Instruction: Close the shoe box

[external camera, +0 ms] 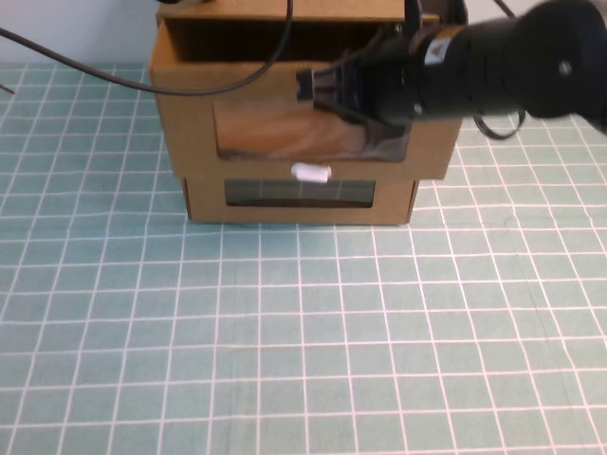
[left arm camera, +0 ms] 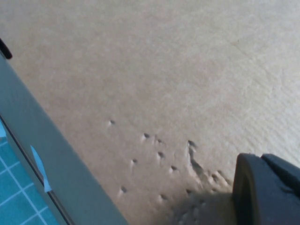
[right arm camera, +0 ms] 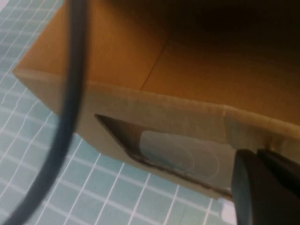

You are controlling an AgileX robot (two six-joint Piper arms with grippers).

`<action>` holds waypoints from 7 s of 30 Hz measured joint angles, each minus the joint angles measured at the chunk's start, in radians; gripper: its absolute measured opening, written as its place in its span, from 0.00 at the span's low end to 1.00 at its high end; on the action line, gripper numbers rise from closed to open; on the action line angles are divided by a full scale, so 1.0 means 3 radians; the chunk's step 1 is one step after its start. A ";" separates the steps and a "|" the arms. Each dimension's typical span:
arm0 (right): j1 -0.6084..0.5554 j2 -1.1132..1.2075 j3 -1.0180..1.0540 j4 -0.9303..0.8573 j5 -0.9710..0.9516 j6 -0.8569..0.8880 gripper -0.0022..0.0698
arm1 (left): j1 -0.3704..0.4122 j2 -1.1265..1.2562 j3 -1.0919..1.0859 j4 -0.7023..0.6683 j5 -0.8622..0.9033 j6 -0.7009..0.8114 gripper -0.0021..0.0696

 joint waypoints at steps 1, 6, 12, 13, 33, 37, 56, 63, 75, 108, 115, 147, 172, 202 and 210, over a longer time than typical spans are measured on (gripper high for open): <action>-0.0029 0.0057 -0.0071 0.0014 0.0000 0.0000 0.01 | 0.0000 0.0000 0.0000 0.0000 0.0000 0.0000 0.02; -0.0144 0.0361 -0.0388 0.0034 0.0000 0.0000 0.01 | 0.0000 0.0000 0.0000 -0.0006 0.0000 0.0000 0.02; -0.0205 0.0682 -0.0674 0.0059 -0.0029 0.0000 0.01 | 0.0000 0.0000 0.0000 -0.0012 0.0000 0.0000 0.02; -0.0216 0.0725 -0.0711 0.0067 -0.0051 0.0000 0.01 | 0.0000 0.0000 0.0000 -0.0012 0.0000 0.0000 0.02; -0.0392 0.0945 -0.1239 0.0752 0.0704 -0.0604 0.01 | 0.0000 -0.0033 0.0000 0.0031 0.0017 0.0000 0.02; -0.0392 0.0661 -0.1247 0.0731 0.1055 -0.0664 0.01 | 0.0000 -0.0191 0.0000 0.0254 0.0031 0.0000 0.02; 0.0072 -0.1755 0.0142 -0.0455 0.2198 0.0039 0.01 | 0.0000 -0.1924 0.0994 0.0482 -0.0099 -0.0067 0.02; 0.0087 -0.3030 0.1526 -0.0458 0.1747 0.0166 0.01 | 0.0000 -0.3277 0.2695 0.0435 -0.0952 0.0227 0.02; 0.0092 -0.4282 0.3173 -0.0326 0.0366 0.0238 0.01 | 0.0000 -0.5508 0.5324 0.0406 -0.2039 0.0276 0.02; 0.0092 -0.3445 0.4377 -0.0408 -0.1102 0.0238 0.01 | 0.0000 -0.6510 0.7175 0.0110 -0.2777 -0.0114 0.02; 0.0092 -0.3445 0.4377 -0.0622 -0.1032 0.0238 0.01 | 0.0000 -0.6510 0.7175 0.0110 -0.2768 -0.0114 0.02; -0.1818 -0.5519 0.5177 -0.0867 -0.0495 0.0002 0.01 | 0.0000 -0.6510 0.7175 0.0110 -0.2716 -0.0121 0.02; -0.1818 -0.5519 0.5177 -0.0686 -0.0482 -0.0012 0.01 | 0.0007 -0.6510 0.7175 0.0448 -0.2716 -0.0152 0.02; -0.1818 -0.5519 0.5177 -0.0679 -0.0475 -0.0015 0.01 | 0.0433 -0.6593 0.7175 0.2269 -0.2135 -0.2053 0.02; -0.1818 -0.5519 0.5177 -0.0679 -0.0475 -0.0015 0.01 | 0.0433 -0.6593 0.7175 0.2269 -0.2135 -0.2053 0.02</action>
